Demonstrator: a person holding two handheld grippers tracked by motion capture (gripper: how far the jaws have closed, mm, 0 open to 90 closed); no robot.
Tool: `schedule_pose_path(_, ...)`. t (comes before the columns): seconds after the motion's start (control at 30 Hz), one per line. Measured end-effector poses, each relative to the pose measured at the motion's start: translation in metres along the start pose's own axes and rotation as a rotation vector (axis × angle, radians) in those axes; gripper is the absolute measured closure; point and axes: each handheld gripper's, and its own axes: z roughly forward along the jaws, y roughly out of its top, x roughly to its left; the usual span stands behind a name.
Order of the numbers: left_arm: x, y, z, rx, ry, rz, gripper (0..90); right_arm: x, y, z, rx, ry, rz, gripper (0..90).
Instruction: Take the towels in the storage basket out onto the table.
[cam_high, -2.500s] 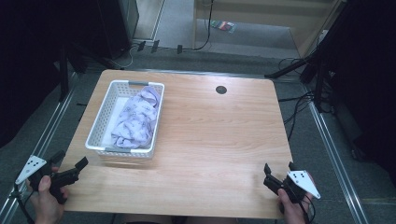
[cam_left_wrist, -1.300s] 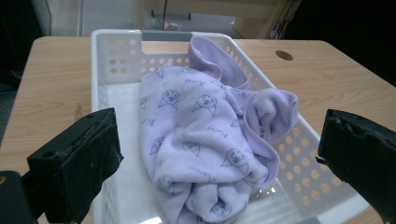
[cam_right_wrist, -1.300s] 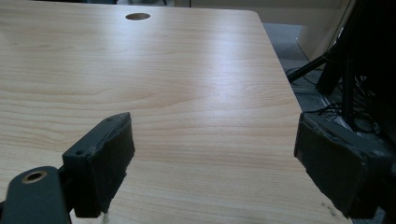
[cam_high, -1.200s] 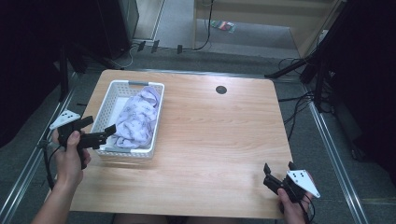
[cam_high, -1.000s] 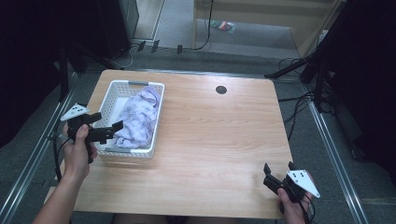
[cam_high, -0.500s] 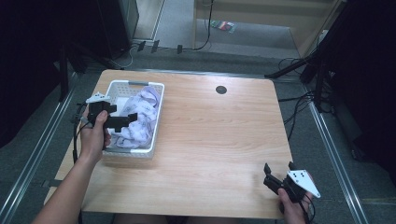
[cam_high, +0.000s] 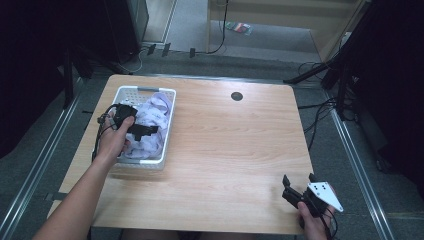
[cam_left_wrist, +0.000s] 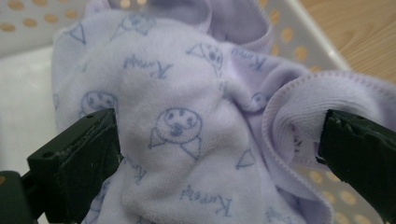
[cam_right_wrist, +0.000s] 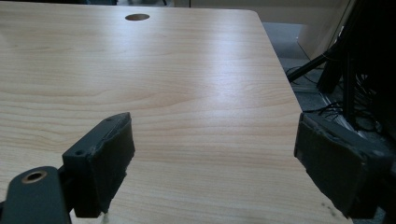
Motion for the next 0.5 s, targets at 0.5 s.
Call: schedule_pose_path(0.5,0.000,0.002,0.034,0.212,0.074,-0.041,0.0,0.000,0.000,0.000,0.002,0.002,-0.003,12.4)
